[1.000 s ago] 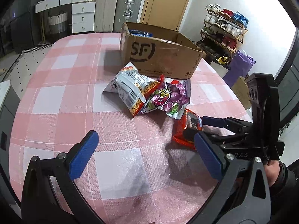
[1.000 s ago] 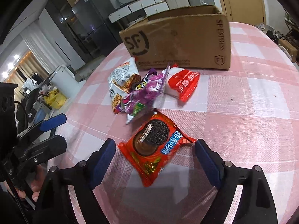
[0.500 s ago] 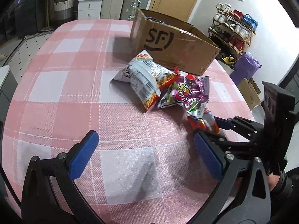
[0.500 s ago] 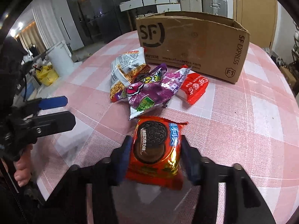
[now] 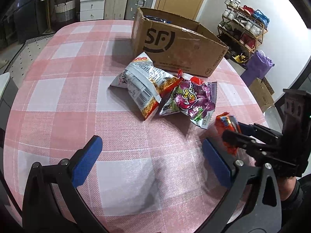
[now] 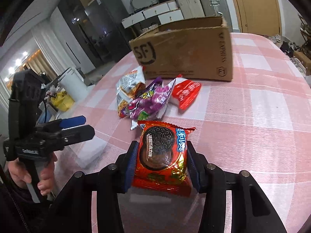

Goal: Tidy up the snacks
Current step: 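Grasp the white chip bag with the left gripper while the right gripper holds the red packet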

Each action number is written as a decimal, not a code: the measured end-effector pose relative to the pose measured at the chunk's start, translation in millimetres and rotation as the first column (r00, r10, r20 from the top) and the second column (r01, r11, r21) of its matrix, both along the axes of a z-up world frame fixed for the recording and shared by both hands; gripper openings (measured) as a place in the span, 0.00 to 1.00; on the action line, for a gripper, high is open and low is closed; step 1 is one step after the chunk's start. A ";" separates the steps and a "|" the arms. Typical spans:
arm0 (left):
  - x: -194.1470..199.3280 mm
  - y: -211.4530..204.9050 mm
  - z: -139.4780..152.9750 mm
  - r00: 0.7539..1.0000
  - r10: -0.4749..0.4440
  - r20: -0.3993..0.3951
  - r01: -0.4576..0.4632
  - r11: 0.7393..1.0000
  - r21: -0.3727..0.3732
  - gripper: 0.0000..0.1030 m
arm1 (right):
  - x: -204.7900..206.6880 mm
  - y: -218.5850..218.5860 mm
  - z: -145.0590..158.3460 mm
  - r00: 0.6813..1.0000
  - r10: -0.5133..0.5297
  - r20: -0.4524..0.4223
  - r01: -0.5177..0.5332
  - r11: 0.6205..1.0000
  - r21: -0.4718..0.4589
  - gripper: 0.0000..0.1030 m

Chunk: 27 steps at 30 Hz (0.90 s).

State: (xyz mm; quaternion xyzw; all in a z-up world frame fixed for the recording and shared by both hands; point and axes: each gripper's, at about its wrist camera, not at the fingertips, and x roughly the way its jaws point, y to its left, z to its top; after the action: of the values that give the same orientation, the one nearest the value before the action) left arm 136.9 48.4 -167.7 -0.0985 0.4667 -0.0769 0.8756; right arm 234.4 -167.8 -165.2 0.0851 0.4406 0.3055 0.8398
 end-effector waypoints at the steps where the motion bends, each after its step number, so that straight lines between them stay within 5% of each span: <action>1: 2.3 -1.4 -0.2 1.000 -0.001 -0.002 0.001 1.000 0.004 0.99 | 0.0 -4.0 0.9 1.000 -0.004 -0.002 0.004 1.000 0.014 0.46; 13: 48.1 10.4 -3.7 0.996 0.086 -0.032 -0.087 0.996 -0.013 0.99 | 7.2 -38.1 6.4 1.000 -0.023 -0.012 0.025 0.987 0.160 0.46; 27: 109.5 25.1 -7.4 0.983 0.156 -0.100 -0.170 0.972 -0.160 0.99 | 24.0 -45.4 -0.4 0.999 -0.022 -0.041 0.029 0.982 0.188 0.46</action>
State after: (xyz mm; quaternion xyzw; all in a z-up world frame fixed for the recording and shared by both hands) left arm 246.4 73.5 -175.1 -0.2131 0.4863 -0.0395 0.8465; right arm 258.4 -213.2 -165.6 0.1760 0.4248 0.3333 0.8231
